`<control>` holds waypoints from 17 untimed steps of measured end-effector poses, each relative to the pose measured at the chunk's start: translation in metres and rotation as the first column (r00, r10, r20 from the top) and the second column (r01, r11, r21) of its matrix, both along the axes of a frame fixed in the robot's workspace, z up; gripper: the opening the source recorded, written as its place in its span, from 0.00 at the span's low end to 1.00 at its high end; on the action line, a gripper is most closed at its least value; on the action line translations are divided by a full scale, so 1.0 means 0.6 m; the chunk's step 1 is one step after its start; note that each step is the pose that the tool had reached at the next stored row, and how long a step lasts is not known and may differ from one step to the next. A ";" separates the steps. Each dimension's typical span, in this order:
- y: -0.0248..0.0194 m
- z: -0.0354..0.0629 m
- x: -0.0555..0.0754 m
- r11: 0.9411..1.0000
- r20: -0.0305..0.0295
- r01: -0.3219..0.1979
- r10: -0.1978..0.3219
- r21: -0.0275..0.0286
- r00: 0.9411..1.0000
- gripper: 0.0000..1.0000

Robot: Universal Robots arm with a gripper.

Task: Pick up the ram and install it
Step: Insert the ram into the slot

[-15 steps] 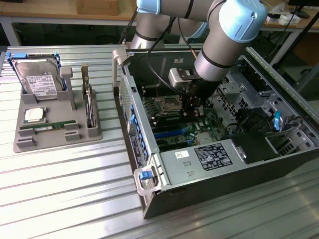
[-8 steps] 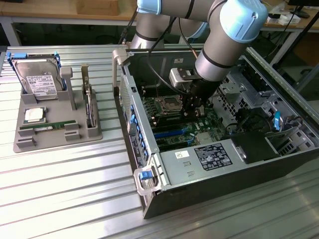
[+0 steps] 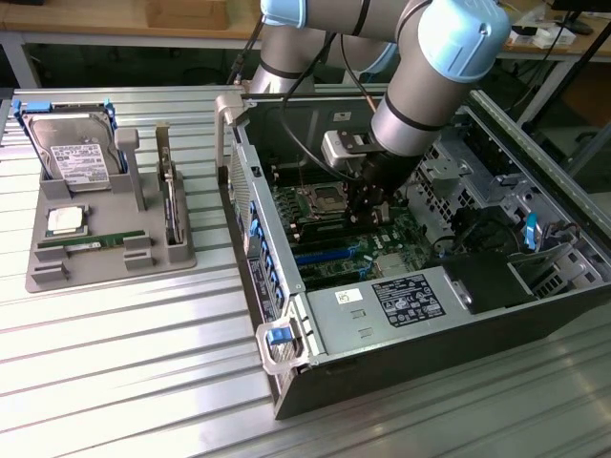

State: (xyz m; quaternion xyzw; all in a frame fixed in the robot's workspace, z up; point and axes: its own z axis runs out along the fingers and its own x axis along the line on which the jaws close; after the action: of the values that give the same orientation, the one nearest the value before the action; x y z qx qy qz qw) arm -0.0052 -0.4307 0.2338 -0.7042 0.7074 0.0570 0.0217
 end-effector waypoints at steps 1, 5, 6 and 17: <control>0.0000 0.000 0.001 1.000 0.000 0.000 0.000 0.000 1.000 0.13; 0.0000 0.000 0.001 1.000 0.000 0.000 0.000 0.000 1.000 0.13; 0.0000 0.000 0.002 1.000 0.000 0.000 0.000 0.000 1.000 0.13; 0.0000 -0.004 0.002 1.000 0.000 0.000 0.000 0.000 1.000 0.13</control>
State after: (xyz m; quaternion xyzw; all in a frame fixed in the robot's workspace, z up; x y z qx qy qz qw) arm -0.0040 -0.4307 0.2313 -0.7042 0.7074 0.0570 0.0217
